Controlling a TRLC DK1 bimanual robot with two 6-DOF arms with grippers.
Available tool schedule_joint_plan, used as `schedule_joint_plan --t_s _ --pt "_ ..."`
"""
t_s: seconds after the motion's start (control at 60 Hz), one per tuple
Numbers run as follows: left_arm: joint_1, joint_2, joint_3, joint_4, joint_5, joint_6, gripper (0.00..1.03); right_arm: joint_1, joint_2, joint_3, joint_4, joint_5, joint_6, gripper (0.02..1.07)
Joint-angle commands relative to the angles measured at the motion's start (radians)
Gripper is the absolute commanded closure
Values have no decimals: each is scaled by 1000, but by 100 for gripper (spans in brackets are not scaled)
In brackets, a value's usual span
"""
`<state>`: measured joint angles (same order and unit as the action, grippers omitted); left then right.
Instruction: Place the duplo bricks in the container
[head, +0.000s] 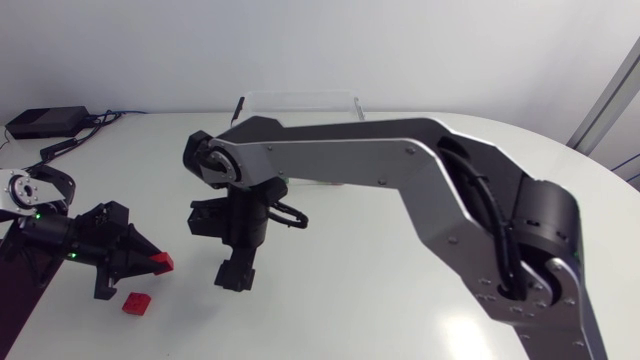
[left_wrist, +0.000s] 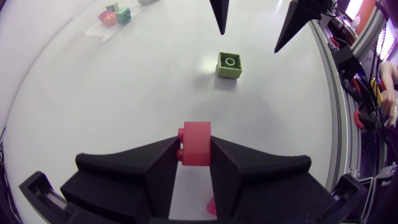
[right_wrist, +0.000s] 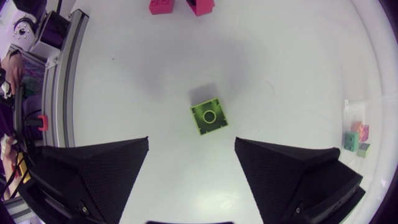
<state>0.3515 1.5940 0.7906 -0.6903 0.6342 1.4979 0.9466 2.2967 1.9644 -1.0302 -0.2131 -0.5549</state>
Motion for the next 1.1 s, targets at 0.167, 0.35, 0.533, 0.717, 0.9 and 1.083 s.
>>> schedule_joint_plan --t_s 0.167,0.35,0.533,0.717,0.9,1.083 --pt "33 -80 33 -80 68 42 77 31 99 131 -71 31 -36 7" --pt "78 -126 35 -104 116 42 77 35 165 209 -131 41 -51 9" --pt "112 -147 30 -127 139 53 77 37 219 292 -172 61 -59 10" --pt "121 -151 27 -133 145 64 77 40 248 321 -191 78 -53 10" --pt "122 -151 27 -138 151 71 77 41 262 321 -191 90 -45 10" --pt "135 -147 22 -138 160 82 77 49 277 333 -191 103 -36 17"
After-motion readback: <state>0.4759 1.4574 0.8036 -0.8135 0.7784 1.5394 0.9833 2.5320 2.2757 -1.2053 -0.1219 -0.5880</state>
